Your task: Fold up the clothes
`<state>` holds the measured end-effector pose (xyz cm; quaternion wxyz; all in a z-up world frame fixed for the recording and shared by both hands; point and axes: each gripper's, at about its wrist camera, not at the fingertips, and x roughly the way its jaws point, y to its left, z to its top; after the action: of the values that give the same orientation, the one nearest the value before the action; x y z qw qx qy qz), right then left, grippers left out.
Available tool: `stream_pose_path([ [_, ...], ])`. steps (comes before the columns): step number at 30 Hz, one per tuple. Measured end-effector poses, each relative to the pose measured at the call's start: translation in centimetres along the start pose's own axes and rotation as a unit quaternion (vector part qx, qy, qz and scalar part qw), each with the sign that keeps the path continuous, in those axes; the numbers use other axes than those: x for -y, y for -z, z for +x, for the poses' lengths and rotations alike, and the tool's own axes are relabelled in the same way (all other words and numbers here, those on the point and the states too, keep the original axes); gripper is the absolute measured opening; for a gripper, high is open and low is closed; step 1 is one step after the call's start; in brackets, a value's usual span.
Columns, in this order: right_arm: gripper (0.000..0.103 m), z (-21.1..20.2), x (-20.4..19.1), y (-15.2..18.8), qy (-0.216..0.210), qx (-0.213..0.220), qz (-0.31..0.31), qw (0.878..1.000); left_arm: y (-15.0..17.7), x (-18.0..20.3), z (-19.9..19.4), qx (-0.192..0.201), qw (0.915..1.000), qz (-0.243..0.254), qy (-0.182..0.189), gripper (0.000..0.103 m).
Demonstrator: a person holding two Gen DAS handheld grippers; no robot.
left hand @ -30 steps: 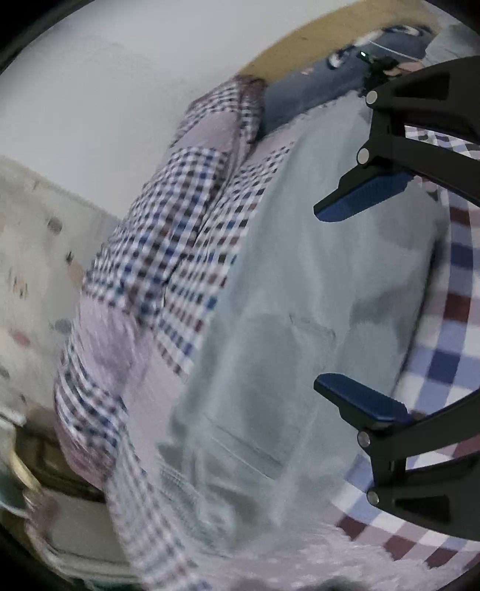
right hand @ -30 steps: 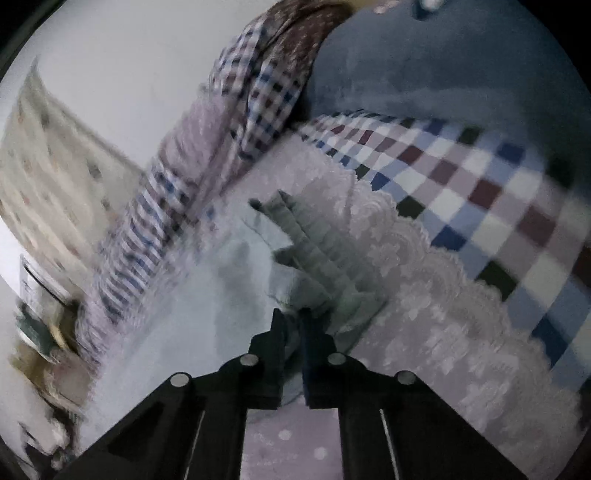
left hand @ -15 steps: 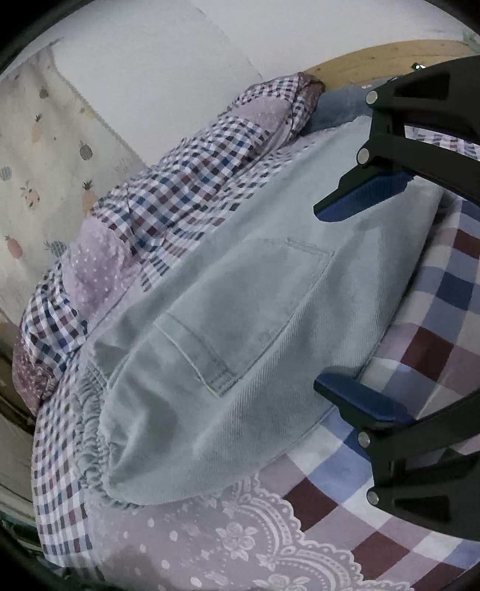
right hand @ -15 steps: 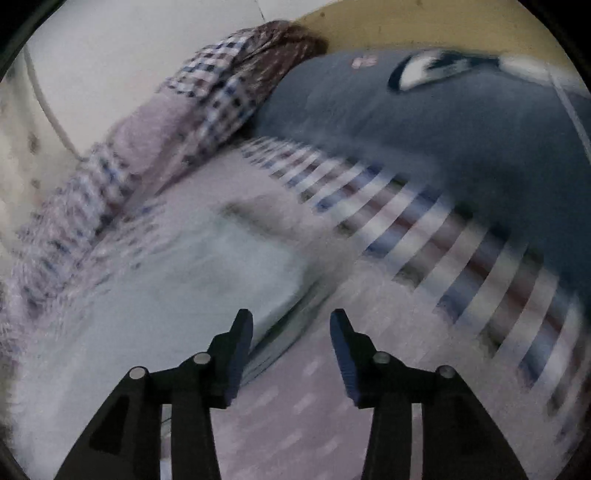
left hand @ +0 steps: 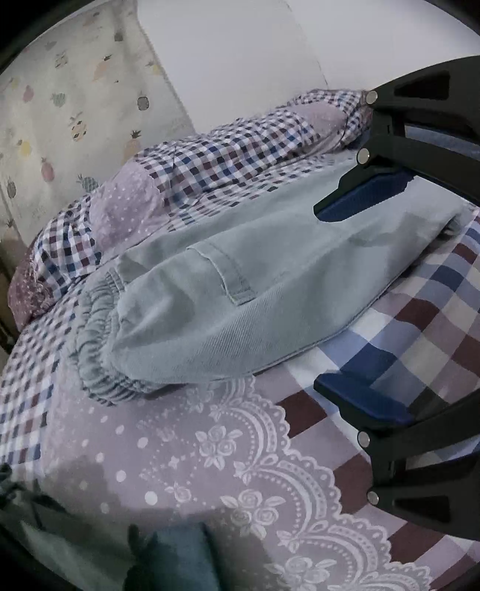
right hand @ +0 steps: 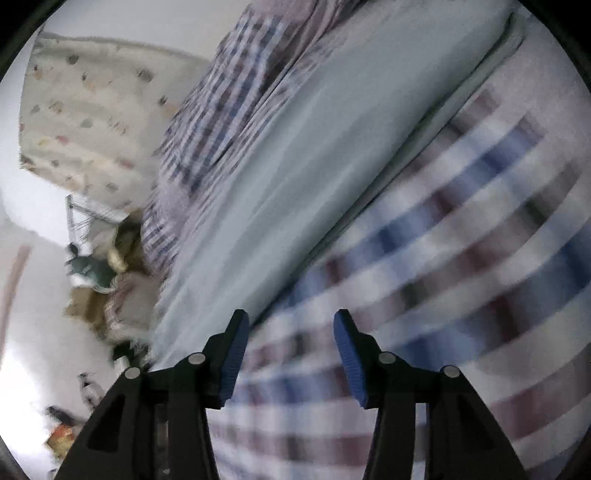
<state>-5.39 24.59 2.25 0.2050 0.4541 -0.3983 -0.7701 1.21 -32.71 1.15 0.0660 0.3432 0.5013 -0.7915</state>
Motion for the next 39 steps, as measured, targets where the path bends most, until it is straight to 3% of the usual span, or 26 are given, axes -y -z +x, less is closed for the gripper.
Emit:
stream_pose_path([
  [4, 0.057, 4.8, -3.7, 2.9, -0.024, -0.04, -0.009, 0.999, -0.8, -0.1, -0.5, 0.007, 0.9998, 0.018, -0.01, 0.087],
  [7, 0.059, 7.7, -5.2, 3.9, -0.027, -0.052, 0.0, 0.998, -2.0, -1.3, -1.0, 0.008, 1.0, -0.004, -0.002, 0.087],
  [13, 0.063, 9.5, -7.0, 4.9, -0.014, -0.054, 0.019, 0.998, -4.2, -2.3, -0.4, 0.004, 1.0, -0.008, 0.004, 0.087],
  [15, 0.065, 9.3, -8.5, 5.5, -0.007, -0.049, -0.002, 0.999, -4.9, -2.1, 0.1, 0.004, 1.0, 0.0, 0.003, 0.087],
  [18, 0.066, 9.5, -12.6, 7.0, 0.061, -0.026, -0.128, 0.989, -5.8, -2.0, 0.6, 0.005, 0.9998, 0.016, 0.004, 0.087],
  [20, 0.066, 10.6, -15.5, 8.5, 0.117, -0.014, -0.239, 0.964, -6.4, -1.9, 0.9, 0.008, 0.9995, 0.029, 0.006, 0.087],
  [21, 0.066, 11.3, -16.8, 9.5, 0.145, -0.006, -0.297, 0.944, -6.7, -2.0, 1.1, 0.007, 0.9994, 0.032, 0.01, 0.087],
  [23, 0.065, 12.7, -19.1, 11.9, 0.198, 0.012, -0.419, 0.886, -7.3, -2.1, 1.4, 0.01, 0.9991, 0.036, 0.02, 0.083],
  [24, 0.065, 13.7, -20.0, 13.2, 0.224, 0.02, -0.476, 0.85, -7.7, -2.2, 1.6, 0.01, 0.999, 0.039, 0.019, 0.07],
  [25, 0.065, 14.6, -20.4, 14.1, 0.242, 0.024, -0.514, 0.823, -8.0, -2.4, 1.9, 0.009, 0.9991, 0.039, 0.013, 0.055],
  [27, 0.065, 16.5, -20.6, 15.6, 0.276, 0.024, -0.569, 0.774, -8.6, -3.1, 2.6, 0.001, 0.9997, 0.022, 0.015, 0.041],
  [33, 0.064, 20.4, -20.0, 16.9, 0.358, 0.036, -0.631, 0.687, -9.4, -4.0, 3.0, -0.008, 0.9982, -0.018, 0.057, 0.03],
  [38, 0.062, 22.0, -19.7, 17.2, 0.377, 0.027, -0.683, 0.625, -10.0, -4.2, 3.1, -0.013, 0.9951, -0.034, 0.092, 0.026],
  [39, 0.057, 22.0, -19.5, 17.3, 0.377, 0.02, -0.692, 0.615, -10.2, -4.2, 3.2, -0.014, 0.9945, -0.035, 0.098, 0.025],
])
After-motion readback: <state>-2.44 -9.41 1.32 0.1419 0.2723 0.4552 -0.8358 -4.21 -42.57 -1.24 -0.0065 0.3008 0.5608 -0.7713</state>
